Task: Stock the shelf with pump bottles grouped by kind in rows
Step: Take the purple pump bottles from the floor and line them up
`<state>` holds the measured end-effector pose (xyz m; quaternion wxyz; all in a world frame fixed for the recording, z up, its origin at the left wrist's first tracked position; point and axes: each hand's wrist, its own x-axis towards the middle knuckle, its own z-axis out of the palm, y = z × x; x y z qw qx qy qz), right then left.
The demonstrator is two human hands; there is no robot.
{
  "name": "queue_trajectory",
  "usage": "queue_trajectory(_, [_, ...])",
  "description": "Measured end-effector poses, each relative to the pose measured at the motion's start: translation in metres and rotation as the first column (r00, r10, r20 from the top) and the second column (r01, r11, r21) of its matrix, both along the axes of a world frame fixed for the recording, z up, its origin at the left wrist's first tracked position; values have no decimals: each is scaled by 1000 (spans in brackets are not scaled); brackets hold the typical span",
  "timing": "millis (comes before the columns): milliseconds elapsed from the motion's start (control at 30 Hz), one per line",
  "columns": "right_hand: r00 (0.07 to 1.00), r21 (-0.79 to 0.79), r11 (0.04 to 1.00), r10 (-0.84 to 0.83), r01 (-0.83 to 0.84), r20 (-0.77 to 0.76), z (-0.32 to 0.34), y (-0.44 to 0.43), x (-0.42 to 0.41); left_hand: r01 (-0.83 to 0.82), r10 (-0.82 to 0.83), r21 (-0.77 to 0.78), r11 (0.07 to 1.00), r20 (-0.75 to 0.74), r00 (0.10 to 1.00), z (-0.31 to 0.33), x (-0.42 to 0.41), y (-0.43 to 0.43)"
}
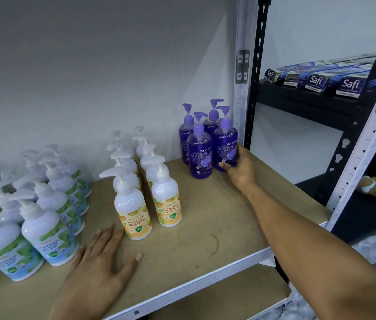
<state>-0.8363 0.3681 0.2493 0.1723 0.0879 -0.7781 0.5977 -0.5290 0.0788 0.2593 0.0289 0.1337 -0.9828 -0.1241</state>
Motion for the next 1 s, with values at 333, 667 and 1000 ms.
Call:
queue_trajectory(333, [1000,13,1000,-1,1,24,5,0,5,-9,9,2,1000,-7,1000,2,0,2])
queue_trajectory(667, [999,1,1000,-2,2,44,6,1,8,-8,9,18,1000,-33,999,1,3,0])
queue_trajectory(1000, [992,869,492,-77,-49,100,11,21,120,-10,10,8,1000,5,1000,6,6,5])
